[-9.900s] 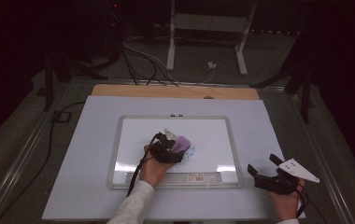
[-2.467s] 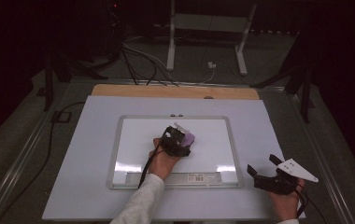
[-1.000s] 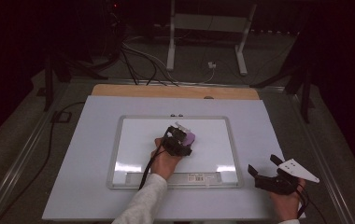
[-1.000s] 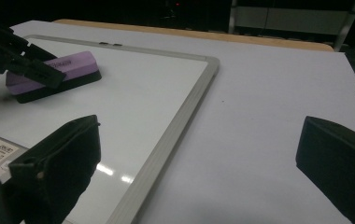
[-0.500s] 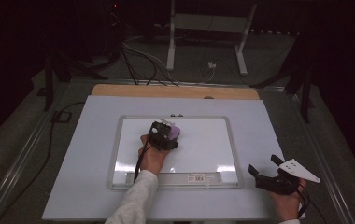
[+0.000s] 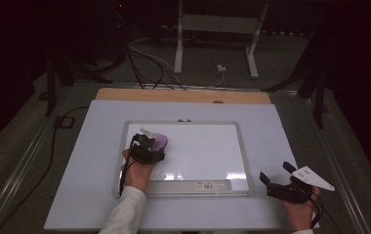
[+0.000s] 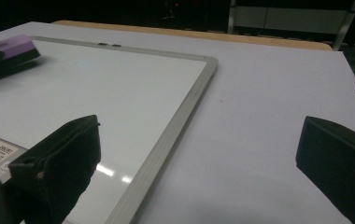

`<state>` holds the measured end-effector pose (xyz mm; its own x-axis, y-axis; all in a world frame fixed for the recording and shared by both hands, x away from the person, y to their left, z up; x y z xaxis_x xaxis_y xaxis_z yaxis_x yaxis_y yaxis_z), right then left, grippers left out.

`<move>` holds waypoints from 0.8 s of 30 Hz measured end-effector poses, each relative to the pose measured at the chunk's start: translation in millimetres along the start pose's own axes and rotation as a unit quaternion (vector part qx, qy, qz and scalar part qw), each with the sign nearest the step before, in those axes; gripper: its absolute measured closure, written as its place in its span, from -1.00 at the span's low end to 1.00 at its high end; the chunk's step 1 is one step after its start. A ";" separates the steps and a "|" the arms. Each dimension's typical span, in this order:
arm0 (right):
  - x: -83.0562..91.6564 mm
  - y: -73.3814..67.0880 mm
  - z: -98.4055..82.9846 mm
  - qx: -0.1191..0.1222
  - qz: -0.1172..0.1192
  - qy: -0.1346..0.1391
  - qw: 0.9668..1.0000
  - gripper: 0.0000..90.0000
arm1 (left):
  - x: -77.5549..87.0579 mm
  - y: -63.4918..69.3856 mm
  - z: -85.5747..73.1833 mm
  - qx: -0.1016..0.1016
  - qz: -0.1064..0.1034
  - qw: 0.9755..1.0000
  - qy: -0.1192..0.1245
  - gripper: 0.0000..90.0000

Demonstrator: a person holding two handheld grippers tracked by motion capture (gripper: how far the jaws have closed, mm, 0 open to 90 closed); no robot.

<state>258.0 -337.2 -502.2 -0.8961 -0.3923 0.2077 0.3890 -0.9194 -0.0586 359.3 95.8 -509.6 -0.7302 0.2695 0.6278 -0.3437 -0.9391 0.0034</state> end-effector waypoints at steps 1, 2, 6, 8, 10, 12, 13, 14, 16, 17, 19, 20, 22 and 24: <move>0.0 -0.3 0.0 0.000 0.000 0.000 1.000 -0.99 | 2.6 -2.9 -2.8 0.003 0.003 1.000 0.002 -0.07; 0.1 -0.6 0.0 0.000 0.001 0.000 1.000 -0.99 | 5.0 -5.9 -5.6 0.006 0.005 1.000 0.002 -0.07; 0.2 -0.5 0.2 -0.001 0.000 0.000 1.000 -0.99 | 10.6 -16.4 -15.4 0.014 0.016 1.000 -0.004 -0.07; 0.3 -0.2 0.2 -0.001 -0.001 0.000 1.000 -0.99 | 12.3 -20.1 -19.5 0.017 0.021 1.000 -0.006 -0.07; 0.6 -0.3 0.2 -0.001 -0.001 0.000 1.000 -0.99 | 14.0 -23.0 -23.5 0.016 0.029 0.999 -0.007 -0.07; 0.6 -0.5 0.3 -0.002 -0.001 0.000 1.000 -0.99 | 14.8 -25.6 -26.8 0.023 0.029 0.999 -0.007 -0.07; 0.4 -0.5 0.4 -0.001 -0.001 0.000 1.000 -0.99 | 15.5 -26.7 -27.6 0.025 0.028 0.999 -0.006 -0.07; 0.3 -0.4 0.3 0.000 -0.001 0.000 1.000 -0.99 | 15.9 -27.1 -27.9 0.026 0.030 0.999 -0.006 -0.07; -0.1 -0.7 -0.2 0.000 -0.001 -0.001 1.000 -0.99 | 17.2 -27.4 -28.5 0.023 0.035 0.999 -0.001 -0.08; -0.1 -1.1 -0.2 0.000 0.000 -0.001 1.000 -0.99 | 18.7 -27.8 -28.5 0.022 0.040 0.999 0.003 -0.12; 0.2 -1.6 0.1 0.000 0.001 -0.001 1.000 -0.99 | 24.4 -27.8 -26.6 0.020 0.037 0.999 0.028 -0.25; 0.2 -1.4 0.1 0.000 0.001 0.000 1.000 -0.99 | 27.8 -27.1 -25.1 0.011 0.032 0.999 0.038 -0.29; 0.2 -0.5 -0.5 -0.001 0.000 -0.001 1.000 -0.99 | 33.6 -23.5 -22.4 -0.018 0.024 0.998 0.053 -0.30; 0.0 -0.4 -0.7 -0.002 0.000 -0.002 1.000 -0.99 | 36.8 -20.2 -21.2 -0.042 0.018 0.997 0.062 -0.29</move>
Point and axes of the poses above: each handheld gripper's, and its own axes: x roughly backward along the jaws, z roughly out of its top, y roughly to its right, the point moved 3 cm from there along -x, roughly forward along the jaws, and after that the axes turned 11 degrees about y, right-handed, at the moved point
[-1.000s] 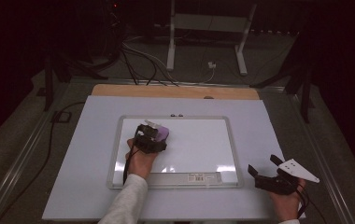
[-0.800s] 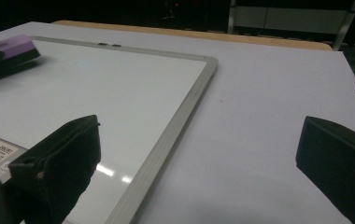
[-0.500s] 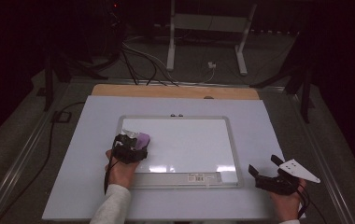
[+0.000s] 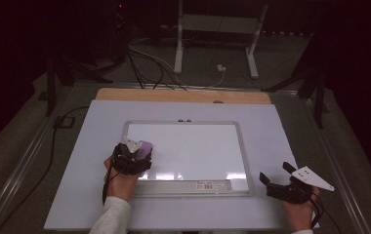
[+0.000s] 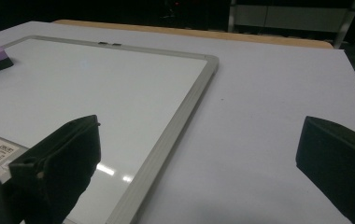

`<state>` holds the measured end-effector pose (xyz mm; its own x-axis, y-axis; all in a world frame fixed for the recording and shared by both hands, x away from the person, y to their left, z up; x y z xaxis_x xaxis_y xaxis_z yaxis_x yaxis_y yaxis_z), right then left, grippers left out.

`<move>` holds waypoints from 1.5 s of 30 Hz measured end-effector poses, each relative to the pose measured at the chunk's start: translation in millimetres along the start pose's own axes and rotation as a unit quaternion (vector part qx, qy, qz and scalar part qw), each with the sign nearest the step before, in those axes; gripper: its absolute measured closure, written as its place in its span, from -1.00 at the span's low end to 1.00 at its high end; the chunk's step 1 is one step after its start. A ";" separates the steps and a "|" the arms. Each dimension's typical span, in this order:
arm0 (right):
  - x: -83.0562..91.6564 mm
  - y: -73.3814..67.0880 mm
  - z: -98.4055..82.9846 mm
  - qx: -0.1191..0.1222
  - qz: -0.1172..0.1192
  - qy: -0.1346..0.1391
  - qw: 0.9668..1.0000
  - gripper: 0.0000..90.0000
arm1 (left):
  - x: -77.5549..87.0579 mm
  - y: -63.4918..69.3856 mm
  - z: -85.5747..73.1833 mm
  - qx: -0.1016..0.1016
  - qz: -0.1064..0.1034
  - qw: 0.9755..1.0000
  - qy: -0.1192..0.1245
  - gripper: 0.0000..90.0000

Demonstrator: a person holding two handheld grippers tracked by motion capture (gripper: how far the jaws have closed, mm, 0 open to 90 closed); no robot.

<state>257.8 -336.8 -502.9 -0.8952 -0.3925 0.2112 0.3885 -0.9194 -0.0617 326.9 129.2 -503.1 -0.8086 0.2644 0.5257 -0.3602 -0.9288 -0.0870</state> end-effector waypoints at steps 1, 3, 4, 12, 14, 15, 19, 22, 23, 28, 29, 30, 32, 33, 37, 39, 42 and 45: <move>0.0 -0.1 0.0 0.001 0.000 0.000 1.000 -0.99 | 0.2 1.0 0.0 -0.006 -0.003 1.000 0.002 -0.29; 0.0 -0.7 -0.1 0.001 0.000 0.000 1.000 -0.99 | -1.2 1.6 -1.7 -0.010 -0.012 1.000 -0.002 -0.27; 0.1 -0.9 0.0 0.001 0.000 0.000 1.000 -0.99 | -2.1 1.5 -3.0 -0.013 -0.015 1.000 -0.006 -0.26; 0.0 -1.0 0.2 0.001 0.001 0.000 1.000 -0.99 | -8.6 -6.5 -9.3 -0.009 -0.005 0.999 -0.030 -0.30; 0.2 -0.9 0.2 0.001 0.001 0.001 1.000 -0.99 | -9.6 -10.3 -11.2 -0.001 -0.002 0.999 -0.034 -0.32; 0.4 -0.7 0.3 0.000 0.000 0.001 1.000 -0.99 | -9.4 -12.4 -12.6 0.005 -0.005 0.999 -0.039 -0.32; 1.0 0.2 0.5 -0.001 -0.001 0.002 1.000 -0.99 | -6.0 -17.3 -20.0 0.014 0.001 0.999 -0.049 -0.15; 0.9 -0.4 0.7 0.000 0.000 0.002 1.000 -0.99 | 3.1 -20.6 -22.8 0.023 0.003 0.999 -0.047 0.05; 0.9 -0.5 0.7 0.000 0.000 0.002 1.000 -0.99 | 6.8 -21.5 -23.6 0.022 0.006 0.999 -0.047 0.14; 0.8 -0.4 0.5 0.000 0.000 0.002 1.000 -0.99 | 18.4 -24.5 -29.0 0.031 0.017 0.998 -0.051 0.41; 0.9 -0.7 0.6 0.000 0.000 0.002 1.000 -0.99 | 20.2 -24.2 -29.8 0.030 0.018 0.998 -0.053 0.41; 1.2 -0.8 0.8 0.001 0.000 0.002 1.000 -0.99 | 21.9 -23.6 -30.7 0.031 0.020 0.998 -0.054 0.41; 1.3 -0.9 0.8 0.000 -0.001 0.002 1.000 -0.99 | 26.6 -22.5 -33.0 0.032 0.021 0.998 -0.056 0.41; 1.4 -0.7 0.7 0.000 -0.001 0.002 1.000 -0.99 | 29.1 -21.9 -34.4 0.033 0.022 0.998 -0.056 0.41; 1.0 -0.9 0.7 0.000 0.000 0.002 1.000 -0.99 | 41.0 -18.9 -40.9 0.036 0.020 0.998 -0.057 0.41; 0.6 -1.2 0.7 0.002 0.001 0.002 1.000 -0.99 | 46.3 -17.3 -43.8 0.038 0.016 0.998 -0.057 0.40; 0.4 -2.0 0.6 0.002 0.002 0.000 1.000 -0.99 | 52.5 -15.3 -47.3 0.039 0.014 0.998 -0.056 0.39; 0.7 -1.9 0.9 0.003 0.002 0.002 1.000 -0.99 | 58.6 -12.9 -50.7 0.042 0.012 0.998 -0.055 0.40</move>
Point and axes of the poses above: each handheld gripper's, and its own axes: x roughly backward along the jaws, z roughly out of its top, y roughly to its right, the point moved 3 cm from there along -x, roughly forward along the jaws, and after that the axes turned 11 degrees about y, right-handed, at the moved point
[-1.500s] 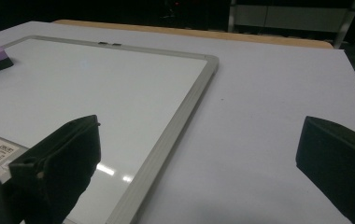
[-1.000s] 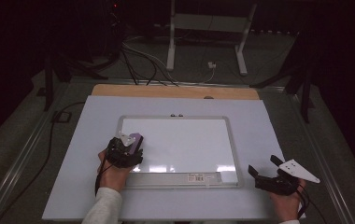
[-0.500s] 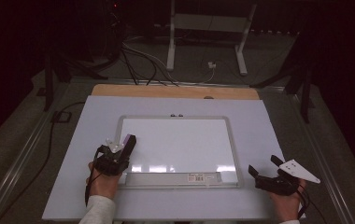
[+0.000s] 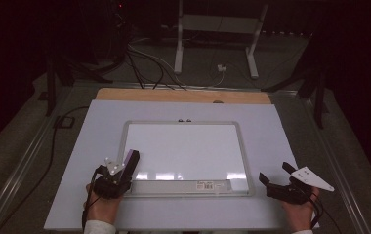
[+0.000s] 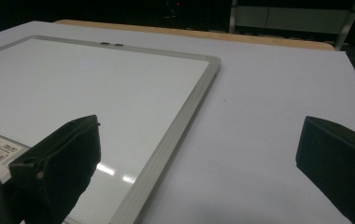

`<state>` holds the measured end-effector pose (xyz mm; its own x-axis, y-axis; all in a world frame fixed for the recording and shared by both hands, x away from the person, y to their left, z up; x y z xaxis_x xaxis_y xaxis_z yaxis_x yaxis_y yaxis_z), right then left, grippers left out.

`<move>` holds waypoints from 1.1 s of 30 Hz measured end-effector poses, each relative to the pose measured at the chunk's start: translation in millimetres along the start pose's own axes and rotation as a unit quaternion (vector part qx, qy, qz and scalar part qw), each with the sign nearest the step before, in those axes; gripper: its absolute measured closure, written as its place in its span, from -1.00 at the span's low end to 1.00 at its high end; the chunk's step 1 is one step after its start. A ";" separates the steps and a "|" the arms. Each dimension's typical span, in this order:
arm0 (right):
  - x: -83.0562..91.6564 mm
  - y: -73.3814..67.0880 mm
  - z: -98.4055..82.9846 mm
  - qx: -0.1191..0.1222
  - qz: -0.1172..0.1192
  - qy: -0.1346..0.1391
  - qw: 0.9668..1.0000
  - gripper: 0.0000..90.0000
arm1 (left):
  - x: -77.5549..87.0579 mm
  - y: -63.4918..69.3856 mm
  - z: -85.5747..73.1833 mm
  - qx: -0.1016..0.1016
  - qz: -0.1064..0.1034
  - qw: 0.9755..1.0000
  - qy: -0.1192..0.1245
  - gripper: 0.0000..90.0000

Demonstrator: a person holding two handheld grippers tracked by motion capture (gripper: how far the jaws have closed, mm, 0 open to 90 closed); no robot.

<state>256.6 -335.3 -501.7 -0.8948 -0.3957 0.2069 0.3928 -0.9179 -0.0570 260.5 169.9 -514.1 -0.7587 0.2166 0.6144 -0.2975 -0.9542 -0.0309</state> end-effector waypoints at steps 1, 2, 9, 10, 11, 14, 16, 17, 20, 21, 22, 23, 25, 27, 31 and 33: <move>0.0 0.2 0.0 0.000 0.000 0.000 1.000 -0.99 | 1.8 0.7 -1.1 0.000 0.000 1.000 -0.001 0.40; 0.0 0.2 -0.2 -0.001 0.000 -0.001 1.000 -0.99 | 3.6 1.5 -2.3 0.002 -0.001 1.000 -0.001 0.40; -0.4 -1.1 0.0 0.001 0.001 -0.001 1.000 -0.99 | 14.3 8.1 -12.4 0.011 -0.018 1.000 -0.006 0.30; -0.5 -1.3 0.0 0.001 0.001 -0.001 1.000 -0.99 | 15.6 9.2 -13.6 0.014 -0.023 1.000 -0.007 0.30; -0.7 -1.4 -0.1 0.001 0.001 -0.002 1.000 -0.99 | 16.7 10.6 -14.8 0.014 -0.025 1.000 -0.009 0.29; -0.6 -1.3 -0.2 0.001 0.000 -0.002 1.000 -0.99 | 19.0 11.4 -16.8 0.015 -0.030 0.999 -0.013 0.26; -0.4 -1.1 -0.1 0.001 0.000 -0.001 1.000 -0.99 | 19.6 9.4 -17.3 0.024 -0.035 0.999 -0.011 0.25; -0.3 -1.0 0.0 0.001 0.000 0.000 1.000 -0.99 | 19.4 8.9 -17.0 0.026 -0.036 0.999 -0.007 0.23; -0.4 -0.8 -0.1 0.001 0.000 0.000 1.000 -0.99 | 18.8 5.6 -11.8 0.024 -0.030 0.999 0.016 -0.06; -0.5 -0.9 -0.1 0.001 0.000 -0.001 1.000 -0.99 | 18.7 3.8 -9.2 0.026 -0.032 0.999 0.029 -0.14; -0.5 -1.1 0.0 0.001 0.000 0.000 1.000 -0.99 | 18.9 1.6 -6.3 0.026 -0.033 0.998 0.042 -0.19; -0.4 -1.3 0.1 0.001 0.000 0.000 1.000 -0.99 | 19.0 -0.7 -3.1 0.027 -0.033 0.998 0.056 -0.25; -0.5 -1.2 0.0 0.001 0.001 0.000 1.000 -0.99 | 19.5 -6.8 3.3 0.031 -0.035 0.995 0.083 -0.39; -0.5 -0.9 0.0 0.001 0.001 0.001 1.000 -0.99 | 21.0 -13.6 9.9 0.035 -0.037 0.993 0.110 -0.48; -0.1 -1.3 0.5 0.000 0.002 0.003 1.000 -0.99 | 24.0 -29.4 22.0 0.038 -0.042 0.986 0.156 -0.64; 0.0 -1.7 0.6 0.000 0.002 0.003 1.000 -0.99 | 23.5 -37.7 26.2 0.036 -0.044 0.983 0.172 -0.71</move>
Point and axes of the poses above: each handheld gripper's, and its own axes: x roughly backward along the jaws, z roughly out of its top, y roughly to its right, the point moved 3 cm from there along -x, roughly forward along the jaws, and after that the axes turned 11 degrees about y, right-handed, at the moved point
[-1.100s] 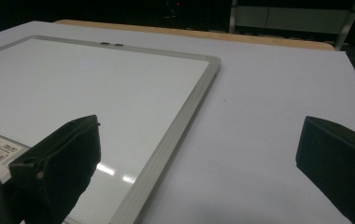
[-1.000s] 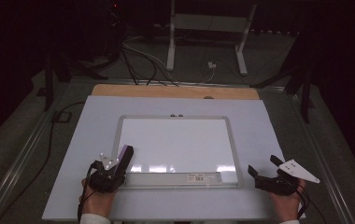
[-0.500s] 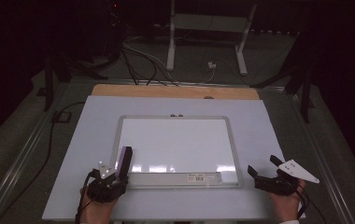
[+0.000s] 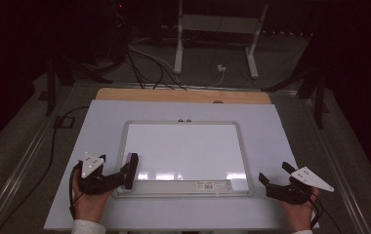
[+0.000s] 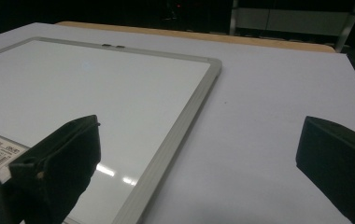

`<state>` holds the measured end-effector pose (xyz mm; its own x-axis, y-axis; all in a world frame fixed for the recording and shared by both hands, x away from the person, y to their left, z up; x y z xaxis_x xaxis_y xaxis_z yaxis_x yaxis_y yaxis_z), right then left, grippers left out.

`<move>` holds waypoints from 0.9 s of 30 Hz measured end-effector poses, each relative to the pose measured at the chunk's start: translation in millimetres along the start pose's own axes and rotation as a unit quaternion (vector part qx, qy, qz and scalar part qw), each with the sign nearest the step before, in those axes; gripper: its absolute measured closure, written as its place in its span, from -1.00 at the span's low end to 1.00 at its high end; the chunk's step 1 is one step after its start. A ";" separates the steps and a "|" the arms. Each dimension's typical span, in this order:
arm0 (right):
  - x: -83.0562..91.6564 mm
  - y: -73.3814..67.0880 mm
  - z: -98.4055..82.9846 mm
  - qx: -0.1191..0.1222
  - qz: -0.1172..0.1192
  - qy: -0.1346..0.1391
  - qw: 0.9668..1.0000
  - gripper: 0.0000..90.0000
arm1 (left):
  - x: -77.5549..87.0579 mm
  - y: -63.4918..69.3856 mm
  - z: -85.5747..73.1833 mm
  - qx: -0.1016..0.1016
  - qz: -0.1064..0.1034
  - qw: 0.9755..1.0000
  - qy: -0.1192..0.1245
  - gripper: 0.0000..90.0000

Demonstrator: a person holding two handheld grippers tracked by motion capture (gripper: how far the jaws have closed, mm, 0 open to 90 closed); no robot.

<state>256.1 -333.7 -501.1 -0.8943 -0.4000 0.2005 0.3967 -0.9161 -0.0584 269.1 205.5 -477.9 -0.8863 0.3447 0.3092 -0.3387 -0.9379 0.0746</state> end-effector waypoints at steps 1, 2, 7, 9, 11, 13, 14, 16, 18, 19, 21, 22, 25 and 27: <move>0.1 -0.1 0.1 0.001 0.000 0.001 1.000 -0.99 | -0.8 -3.9 1.5 -0.001 -0.003 1.000 0.006 -0.79; 0.1 -0.2 0.3 0.001 0.001 0.002 1.000 -0.99 | -1.3 -7.8 2.7 0.000 -0.006 1.000 0.010 -0.84; 0.6 -1.1 1.2 0.003 0.004 0.006 1.000 -0.99 | 1.6 -22.2 4.3 -0.006 -0.003 0.999 0.039 -0.99; 0.9 -1.9 1.7 0.004 0.006 0.008 1.000 -0.99 | 5.8 -26.4 3.6 -0.004 0.002 0.999 0.050 -0.99; 1.2 -2.5 2.3 0.005 0.009 0.010 1.000 -0.99 | 10.1 -30.5 2.4 -0.005 0.006 0.998 0.057 -0.99; 1.4 -3.4 2.9 0.006 0.011 0.013 1.000 -0.99 | 14.7 -34.1 2.1 -0.011 0.011 0.998 0.064 -0.99; 1.5 -3.7 3.2 0.007 0.012 0.014 1.000 -0.99 | 16.8 -35.7 2.3 -0.013 0.013 0.997 0.069 -0.99; 1.8 -4.5 3.7 0.007 0.013 0.016 1.000 -0.99 | 20.3 -38.9 2.5 -0.017 0.018 0.997 0.076 -0.99; 2.2 -5.3 4.4 0.008 0.016 0.018 1.000 -0.99 | 22.3 -41.6 1.8 -0.022 0.027 0.996 0.083 -0.99; 2.3 -5.5 4.7 0.009 0.018 0.020 1.000 -0.99 | 23.0 -43.0 0.7 -0.024 0.032 0.995 0.088 -0.99; 2.3 -5.7 5.2 0.010 0.018 0.020 1.000 -0.99 | 23.7 -46.2 -2.3 -0.023 0.036 0.995 0.089 -0.99; 2.5 -5.7 5.4 0.010 0.019 0.021 1.000 -0.99 | 23.7 -47.5 -3.9 -0.021 0.037 0.995 0.088 -0.99; 3.4 -5.1 5.9 0.009 0.018 0.023 1.000 -0.99 | 24.6 -49.4 -5.7 -0.020 0.040 0.995 0.087 -0.99; 3.8 -4.9 6.0 0.009 0.016 0.023 1.000 -0.99 | 24.8 -49.2 -5.9 -0.021 0.040 0.995 0.087 -0.99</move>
<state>252.0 -330.5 -494.1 -0.8896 -0.4304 0.1527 0.4286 -0.9023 -0.0463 262.0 260.4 -479.5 -0.9511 0.2737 0.1431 -0.2743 -0.9615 0.0153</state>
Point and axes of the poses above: each handheld gripper's, and its own axes: x roughly backward along the jaws, z roughly out of its top, y roughly to its right, the point moved 3 cm from there along -x, roughly forward along the jaws, and after that the axes turned 11 degrees about y, right-handed, at the moved point
